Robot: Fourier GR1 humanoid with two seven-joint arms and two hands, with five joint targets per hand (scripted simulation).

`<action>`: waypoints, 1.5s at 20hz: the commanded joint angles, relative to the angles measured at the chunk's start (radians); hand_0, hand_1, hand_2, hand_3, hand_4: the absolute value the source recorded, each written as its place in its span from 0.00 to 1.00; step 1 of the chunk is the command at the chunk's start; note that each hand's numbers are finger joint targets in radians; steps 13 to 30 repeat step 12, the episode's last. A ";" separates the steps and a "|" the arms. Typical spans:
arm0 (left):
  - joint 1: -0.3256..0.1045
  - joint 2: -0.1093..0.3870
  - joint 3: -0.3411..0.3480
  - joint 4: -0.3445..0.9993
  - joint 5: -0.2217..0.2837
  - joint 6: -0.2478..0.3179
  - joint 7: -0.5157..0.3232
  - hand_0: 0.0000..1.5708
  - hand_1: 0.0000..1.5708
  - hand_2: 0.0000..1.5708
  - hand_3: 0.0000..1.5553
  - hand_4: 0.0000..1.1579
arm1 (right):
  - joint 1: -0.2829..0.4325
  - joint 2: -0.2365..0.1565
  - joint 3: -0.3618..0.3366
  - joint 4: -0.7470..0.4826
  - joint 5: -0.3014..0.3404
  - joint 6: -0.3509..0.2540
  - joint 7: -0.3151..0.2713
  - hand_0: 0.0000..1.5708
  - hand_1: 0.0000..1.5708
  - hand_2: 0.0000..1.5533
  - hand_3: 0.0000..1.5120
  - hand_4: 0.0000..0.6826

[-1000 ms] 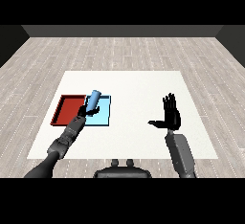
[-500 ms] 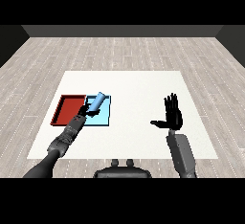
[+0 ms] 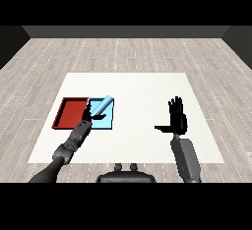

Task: Pick the blue can and put it in the blue box

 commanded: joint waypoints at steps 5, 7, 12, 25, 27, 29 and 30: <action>0.071 0.002 0.096 -0.315 0.098 -0.049 -0.395 0.00 0.00 0.00 0.00 0.00 | 0.022 -0.011 -0.021 -0.012 -0.028 0.038 -0.011 0.00 0.00 0.00 0.00 0.00; 0.137 -0.025 0.082 -0.404 0.103 -0.087 -0.484 0.00 0.00 0.00 0.00 0.00 | 0.005 0.002 0.012 -0.038 0.006 -0.012 0.033 0.00 0.00 0.00 0.00 0.00; 0.317 -0.055 0.024 -0.651 0.124 -0.229 -0.598 0.00 0.00 0.00 0.00 0.00 | 0.029 -0.028 0.022 -0.039 0.037 -0.003 0.045 0.00 0.00 0.00 0.00 0.00; 0.317 -0.055 0.024 -0.651 0.124 -0.229 -0.598 0.00 0.00 0.00 0.00 0.00 | 0.029 -0.028 0.022 -0.039 0.037 -0.003 0.045 0.00 0.00 0.00 0.00 0.00; 0.317 -0.055 0.024 -0.651 0.124 -0.229 -0.598 0.00 0.00 0.00 0.00 0.00 | 0.029 -0.028 0.022 -0.039 0.037 -0.003 0.045 0.00 0.00 0.00 0.00 0.00; 0.317 -0.055 0.024 -0.651 0.124 -0.229 -0.598 0.00 0.00 0.00 0.00 0.00 | 0.029 -0.028 0.022 -0.039 0.037 -0.003 0.045 0.00 0.00 0.00 0.00 0.00; 0.317 -0.055 0.024 -0.651 0.124 -0.229 -0.598 0.00 0.00 0.00 0.00 0.00 | 0.029 -0.028 0.022 -0.039 0.037 -0.003 0.045 0.00 0.00 0.00 0.00 0.00</action>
